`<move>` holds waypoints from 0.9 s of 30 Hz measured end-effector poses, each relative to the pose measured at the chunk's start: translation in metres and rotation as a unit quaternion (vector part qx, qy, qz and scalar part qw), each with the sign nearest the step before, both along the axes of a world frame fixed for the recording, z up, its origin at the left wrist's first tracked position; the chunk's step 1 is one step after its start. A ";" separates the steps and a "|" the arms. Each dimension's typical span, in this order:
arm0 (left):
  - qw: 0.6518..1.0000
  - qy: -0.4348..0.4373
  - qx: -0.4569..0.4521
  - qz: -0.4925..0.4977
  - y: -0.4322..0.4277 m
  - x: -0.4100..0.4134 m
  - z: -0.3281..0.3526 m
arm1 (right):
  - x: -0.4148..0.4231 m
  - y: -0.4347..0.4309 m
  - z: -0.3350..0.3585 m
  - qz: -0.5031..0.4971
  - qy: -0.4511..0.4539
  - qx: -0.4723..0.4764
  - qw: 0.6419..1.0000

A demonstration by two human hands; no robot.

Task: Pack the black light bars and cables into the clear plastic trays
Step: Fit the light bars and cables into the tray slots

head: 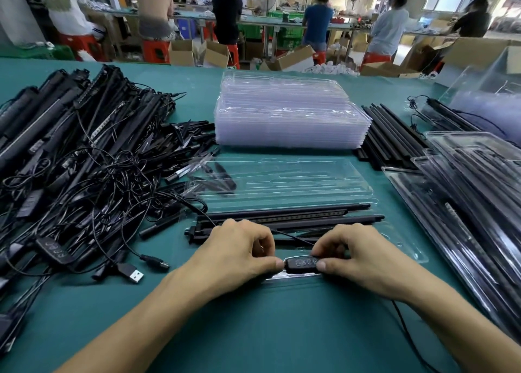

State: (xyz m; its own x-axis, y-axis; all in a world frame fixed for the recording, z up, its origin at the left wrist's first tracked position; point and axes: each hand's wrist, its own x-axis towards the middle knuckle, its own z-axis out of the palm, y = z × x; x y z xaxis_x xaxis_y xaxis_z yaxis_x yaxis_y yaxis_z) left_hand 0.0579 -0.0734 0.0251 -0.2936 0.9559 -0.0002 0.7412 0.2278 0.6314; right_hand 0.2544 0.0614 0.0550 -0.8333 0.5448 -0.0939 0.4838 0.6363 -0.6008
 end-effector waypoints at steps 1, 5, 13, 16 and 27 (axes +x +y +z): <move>1.000 -0.004 0.005 0.002 0.001 0.001 0.001 | 0.000 0.000 0.000 -0.002 0.000 -0.002 1.000; 0.997 0.033 0.039 0.063 0.007 0.014 0.001 | 0.002 0.000 0.001 -0.022 0.020 -0.025 0.999; 0.991 0.057 0.048 0.109 0.009 0.024 -0.005 | 0.000 0.000 0.000 -0.036 -0.005 -0.002 0.999; 0.991 0.053 0.049 0.109 0.009 0.025 -0.006 | -0.003 0.003 0.001 -0.029 -0.025 -0.011 0.999; 0.991 0.053 0.061 0.104 0.008 0.024 -0.010 | 0.039 0.003 0.001 -0.032 0.062 0.072 0.995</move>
